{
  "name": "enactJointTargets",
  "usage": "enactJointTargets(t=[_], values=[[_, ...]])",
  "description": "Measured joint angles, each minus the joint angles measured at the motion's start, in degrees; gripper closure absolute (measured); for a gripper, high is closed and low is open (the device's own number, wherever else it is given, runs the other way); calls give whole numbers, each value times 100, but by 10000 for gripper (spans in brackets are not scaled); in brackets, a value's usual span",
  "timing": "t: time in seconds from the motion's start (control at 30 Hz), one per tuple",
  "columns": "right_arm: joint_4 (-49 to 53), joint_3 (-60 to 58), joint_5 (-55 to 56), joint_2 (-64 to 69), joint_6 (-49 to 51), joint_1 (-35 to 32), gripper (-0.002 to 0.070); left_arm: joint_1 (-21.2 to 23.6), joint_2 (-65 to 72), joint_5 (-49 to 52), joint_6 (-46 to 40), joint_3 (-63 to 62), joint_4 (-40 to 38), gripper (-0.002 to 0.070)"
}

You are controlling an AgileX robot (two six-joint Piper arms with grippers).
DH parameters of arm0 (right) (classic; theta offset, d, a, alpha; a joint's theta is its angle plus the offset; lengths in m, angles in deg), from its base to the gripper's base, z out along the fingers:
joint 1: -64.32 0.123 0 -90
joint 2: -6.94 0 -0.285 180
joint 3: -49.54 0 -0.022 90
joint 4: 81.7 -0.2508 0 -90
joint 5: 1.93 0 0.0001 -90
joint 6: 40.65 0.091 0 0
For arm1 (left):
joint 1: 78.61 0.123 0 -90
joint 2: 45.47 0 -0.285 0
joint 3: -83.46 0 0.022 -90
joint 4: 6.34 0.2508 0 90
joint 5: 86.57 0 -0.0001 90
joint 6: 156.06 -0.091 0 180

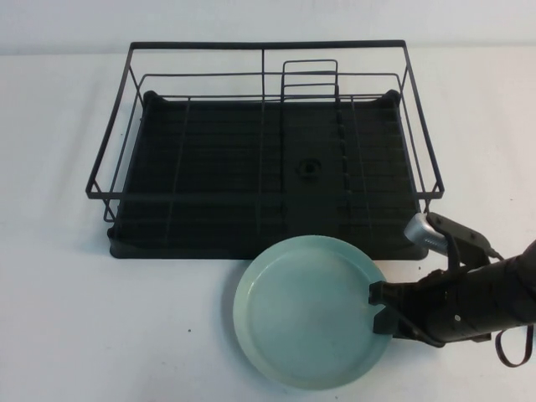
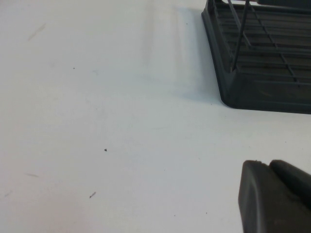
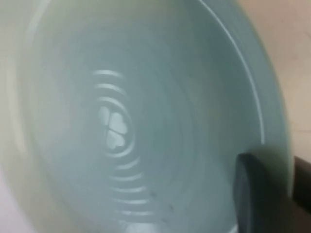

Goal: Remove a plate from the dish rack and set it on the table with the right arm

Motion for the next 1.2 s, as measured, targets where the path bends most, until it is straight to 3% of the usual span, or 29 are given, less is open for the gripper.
enactJointTargets(t=[0.1, 0.3, 0.5, 0.63, 0.8, 1.07, 1.2], values=[[48, 0, 125, 92, 0, 0, 563, 0, 0, 0, 0, 0, 0, 679], [48, 11, 183, 92, 0, 0, 343, 0, 0, 0, 0, 0, 0, 679], [175, 259, -24, 31, 0, 0, 300, 0, 0, 0, 0, 0, 0, 679], [470, 490, -384, -347, 0, 0, 343, 0, 0, 0, 0, 0, 0, 679], [1020, 544, -596, -1228, 74, -22, 470, 0, 0, 0, 0, 0, 0, 679], [2819, 544, -1045, -2764, 1511, -33, 581, 0, 0, 0, 0, 0, 0, 679], [3466, 544, -1700, -3466, 1750, -43, 664, 0, 0, 0, 0, 0, 0, 679]])
